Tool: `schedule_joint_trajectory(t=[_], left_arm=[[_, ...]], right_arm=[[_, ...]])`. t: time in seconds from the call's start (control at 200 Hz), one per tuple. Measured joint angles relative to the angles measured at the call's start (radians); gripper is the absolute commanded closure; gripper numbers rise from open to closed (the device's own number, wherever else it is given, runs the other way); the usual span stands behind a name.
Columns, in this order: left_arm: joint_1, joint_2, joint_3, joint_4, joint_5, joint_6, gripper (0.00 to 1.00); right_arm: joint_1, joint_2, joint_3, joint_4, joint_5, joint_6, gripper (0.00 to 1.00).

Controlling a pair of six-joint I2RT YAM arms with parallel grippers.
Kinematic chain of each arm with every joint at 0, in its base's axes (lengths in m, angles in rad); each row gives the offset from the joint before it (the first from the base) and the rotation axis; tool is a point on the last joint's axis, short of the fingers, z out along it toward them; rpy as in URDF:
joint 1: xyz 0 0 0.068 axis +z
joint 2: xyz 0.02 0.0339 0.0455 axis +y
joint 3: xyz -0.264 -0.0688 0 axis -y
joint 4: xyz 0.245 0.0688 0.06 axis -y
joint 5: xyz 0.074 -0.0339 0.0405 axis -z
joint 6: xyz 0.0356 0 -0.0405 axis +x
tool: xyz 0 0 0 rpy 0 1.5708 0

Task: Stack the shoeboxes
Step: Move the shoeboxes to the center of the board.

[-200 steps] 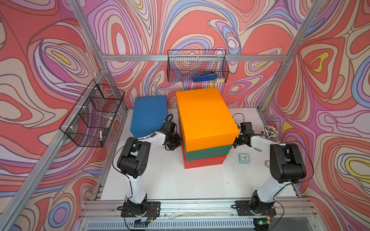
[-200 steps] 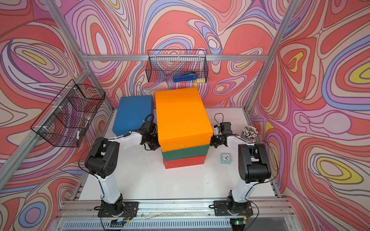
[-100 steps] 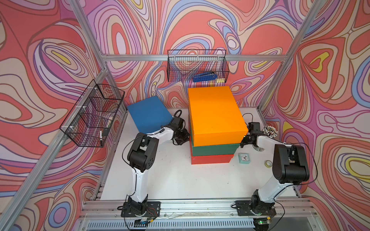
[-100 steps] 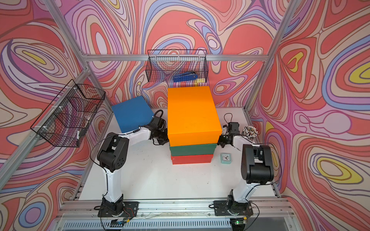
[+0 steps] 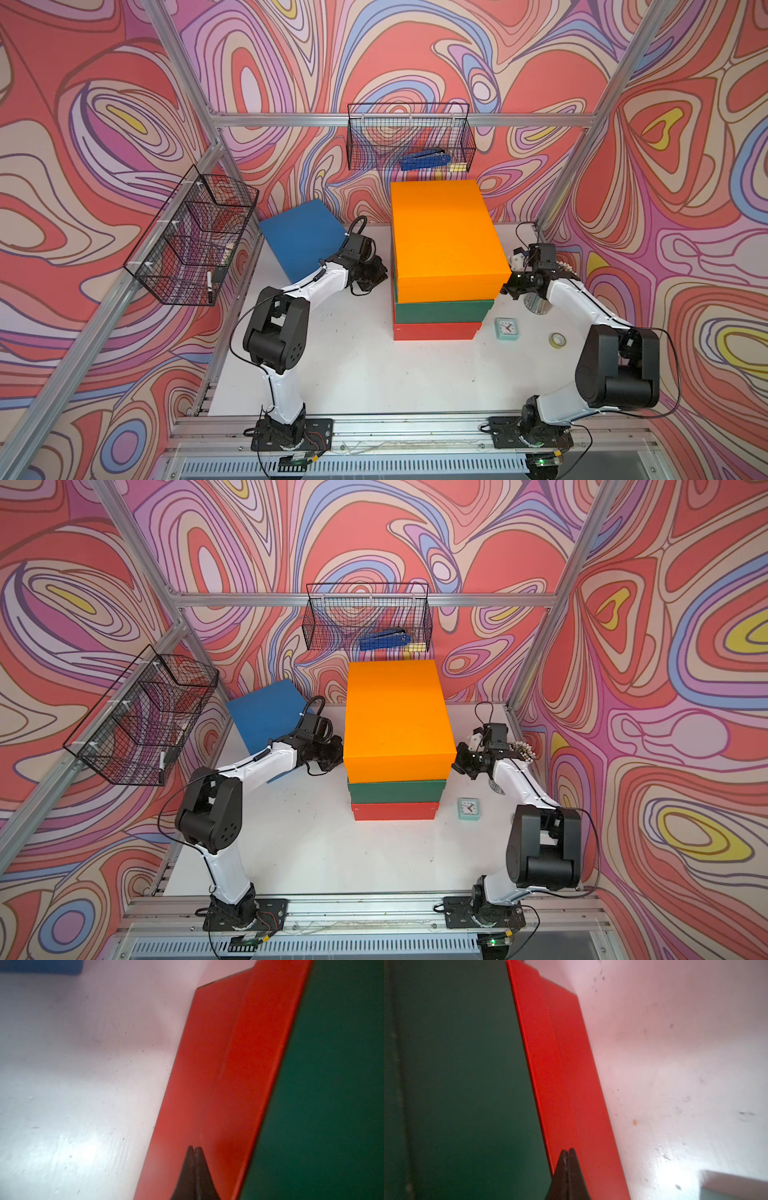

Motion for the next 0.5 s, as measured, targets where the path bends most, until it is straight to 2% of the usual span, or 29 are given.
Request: schedule_joint_trajectory(t=[0.135,0.391,0.456,0.501], left_arm=[[0.008,-0.114,-0.001,-0.05,-0.042,0.027,0.96],[0.01,-0.319,0.0,-0.182,-0.15,0.091,0.8],[0.011,-0.369,0.0,-0.223,-0.191,0.111,0.75],[0.014,-0.404,0.0,-0.249,-0.217,0.124,0.71]], right_arm=[[-0.003,-0.093,0.11,-0.092,0.114,-0.03,1.0],[0.005,-0.275,0.268,-0.17,0.287,-0.033,1.0],[0.042,-0.296,0.321,-0.188,0.328,-0.031,1.0],[0.104,-0.3,0.37,-0.2,0.366,-0.034,1.0]])
